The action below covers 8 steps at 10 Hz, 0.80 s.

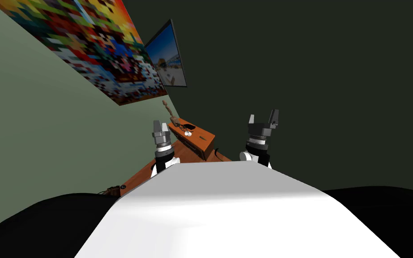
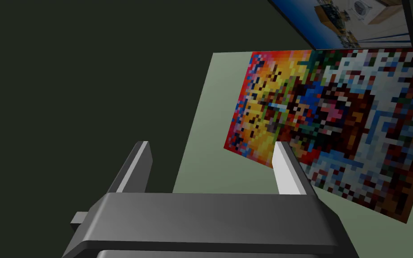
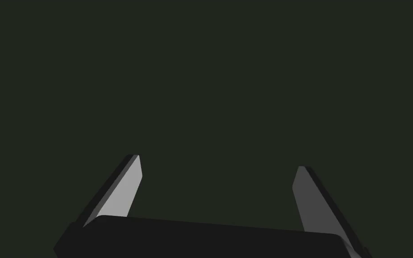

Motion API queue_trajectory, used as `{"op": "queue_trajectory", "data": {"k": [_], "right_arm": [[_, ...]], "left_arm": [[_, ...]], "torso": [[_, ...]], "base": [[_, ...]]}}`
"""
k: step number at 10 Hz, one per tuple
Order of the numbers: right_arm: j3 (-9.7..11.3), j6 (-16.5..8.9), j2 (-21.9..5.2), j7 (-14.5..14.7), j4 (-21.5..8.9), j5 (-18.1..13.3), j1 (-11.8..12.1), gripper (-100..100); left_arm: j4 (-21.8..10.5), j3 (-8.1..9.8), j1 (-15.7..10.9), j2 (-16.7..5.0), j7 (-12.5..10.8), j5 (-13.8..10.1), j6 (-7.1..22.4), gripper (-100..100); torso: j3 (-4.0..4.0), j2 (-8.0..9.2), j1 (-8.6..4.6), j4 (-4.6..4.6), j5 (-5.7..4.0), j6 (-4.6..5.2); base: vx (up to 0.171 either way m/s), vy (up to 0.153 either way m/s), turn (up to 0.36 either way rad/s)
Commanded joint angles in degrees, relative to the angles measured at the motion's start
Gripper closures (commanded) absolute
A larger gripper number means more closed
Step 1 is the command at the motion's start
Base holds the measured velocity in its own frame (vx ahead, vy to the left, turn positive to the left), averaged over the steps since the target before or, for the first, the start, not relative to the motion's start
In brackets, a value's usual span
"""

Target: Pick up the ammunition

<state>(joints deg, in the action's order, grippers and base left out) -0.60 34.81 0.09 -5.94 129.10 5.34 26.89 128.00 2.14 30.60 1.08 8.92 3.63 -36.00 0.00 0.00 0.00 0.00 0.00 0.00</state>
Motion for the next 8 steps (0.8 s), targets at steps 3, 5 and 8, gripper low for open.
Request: {"op": "queue_trajectory", "data": {"k": [3,5,8], "right_arm": [[0.0,0.0,0.0,0.0,0.0,0.0,-0.01,0],[0.01,0.0,0.01,0.0,0.0,0.0,-0.02,0],[0.01,0.0,0.01,0.0,0.0,0.0,-0.02,0]], "left_arm": [[-2.81,1.41,-1.66,-4.64,0.57,-1.04,1.53,-100],[-5.88,2.88,-3.47,-7.07,1.23,-2.1,3.25,-100],[-9.94,4.77,-5.85,-9.05,2.13,-3.44,5.58,-100]], "torso": [[0.09,0.17,-0.11,0.03,-0.02,0.01],[0.2,0.36,-0.25,0.08,-0.05,0.01],[0.29,0.5,-0.35,0.11,-0.08,0.02]], "base": [[-0.055,-0.034,-0.059],[-0.104,-0.086,-0.106],[-0.116,-0.088,-0.111]]}}
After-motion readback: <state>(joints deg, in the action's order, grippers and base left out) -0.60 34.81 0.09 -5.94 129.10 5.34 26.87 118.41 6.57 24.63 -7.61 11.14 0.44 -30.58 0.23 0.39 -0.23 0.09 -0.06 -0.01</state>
